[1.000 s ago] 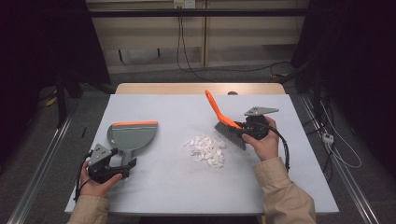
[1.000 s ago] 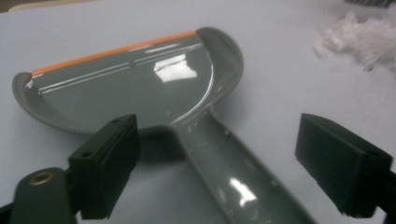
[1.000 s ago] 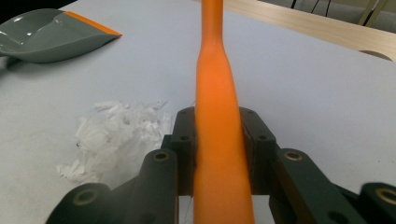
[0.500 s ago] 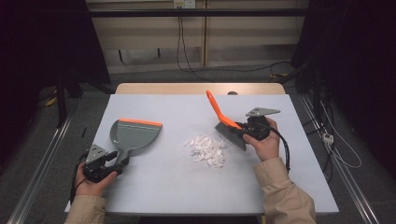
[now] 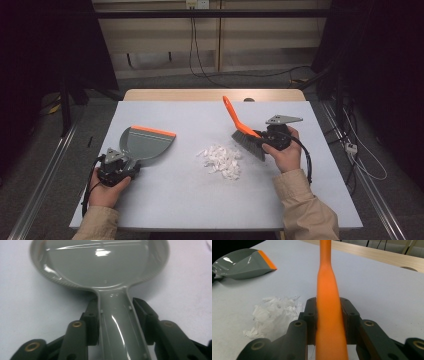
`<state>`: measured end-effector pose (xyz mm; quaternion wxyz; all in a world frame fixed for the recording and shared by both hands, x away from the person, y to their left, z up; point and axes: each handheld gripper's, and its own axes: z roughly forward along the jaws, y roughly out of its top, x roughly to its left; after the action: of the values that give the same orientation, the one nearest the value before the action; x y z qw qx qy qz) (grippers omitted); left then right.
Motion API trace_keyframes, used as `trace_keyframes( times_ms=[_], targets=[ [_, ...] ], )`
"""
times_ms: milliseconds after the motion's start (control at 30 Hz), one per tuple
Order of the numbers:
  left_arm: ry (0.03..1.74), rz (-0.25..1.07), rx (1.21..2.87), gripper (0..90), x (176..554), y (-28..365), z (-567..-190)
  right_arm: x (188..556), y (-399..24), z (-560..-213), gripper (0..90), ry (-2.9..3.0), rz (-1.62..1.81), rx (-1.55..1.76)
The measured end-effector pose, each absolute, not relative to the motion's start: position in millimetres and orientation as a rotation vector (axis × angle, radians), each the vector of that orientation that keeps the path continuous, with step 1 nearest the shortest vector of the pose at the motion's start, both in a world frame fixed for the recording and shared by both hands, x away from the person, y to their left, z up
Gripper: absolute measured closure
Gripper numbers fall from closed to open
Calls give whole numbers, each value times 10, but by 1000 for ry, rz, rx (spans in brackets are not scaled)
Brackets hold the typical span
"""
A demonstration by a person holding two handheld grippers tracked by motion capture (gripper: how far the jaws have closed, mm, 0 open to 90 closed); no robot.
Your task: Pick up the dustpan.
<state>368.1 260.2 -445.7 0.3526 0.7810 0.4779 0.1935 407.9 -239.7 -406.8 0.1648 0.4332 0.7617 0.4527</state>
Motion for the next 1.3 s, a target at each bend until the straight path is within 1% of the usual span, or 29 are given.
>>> trace_keyframes(
  times_ms=[133, 267, 400, 500, 733, 867, 1000, 1133, 1233, 1300],
  targets=[
    [1214, 495, 1991, 616, 3662, 2632, -4402, 4085, -2386, -4088, 713, 2169, 1279, 1235],
    [1123, 474, 2026, 619, 3576, 2638, -4293, 4089, -2381, -4092, 713, 2154, 1278, 1245],
    [1021, 366, 2008, 620, 3449, 2659, -4187, 4103, -2378, -4101, 713, 2137, 1283, 1249],
    [938, 308, 2031, 620, 3348, 2641, -4133, 4113, -2359, -4117, 713, 2127, 1282, 1245],
    [756, 199, 2134, 620, 3198, 2409, -4169, 4176, -2265, -4209, 713, 2111, 1247, 1252],
    [709, 145, 2166, 620, 3174, 2316, -4206, 4195, -2191, -4267, 712, 2121, 1210, 1245],
    [706, 128, 2198, 620, 3172, 2273, -4253, 4184, -2157, -4248, 704, 2150, 1167, 1222],
    [690, 126, 2220, 619, 3187, 2266, -4277, 4169, -2128, -4174, 623, 2141, 1176, 1220],
    [683, 143, 2221, 618, 3200, 2248, -4296, 4167, -2077, -4117, 613, 2162, 1145, 1212],
    [692, 144, 2225, 615, 3206, 2237, -4301, 4168, -2036, -4112, 638, 2178, 1120, 1211]
  ],
)
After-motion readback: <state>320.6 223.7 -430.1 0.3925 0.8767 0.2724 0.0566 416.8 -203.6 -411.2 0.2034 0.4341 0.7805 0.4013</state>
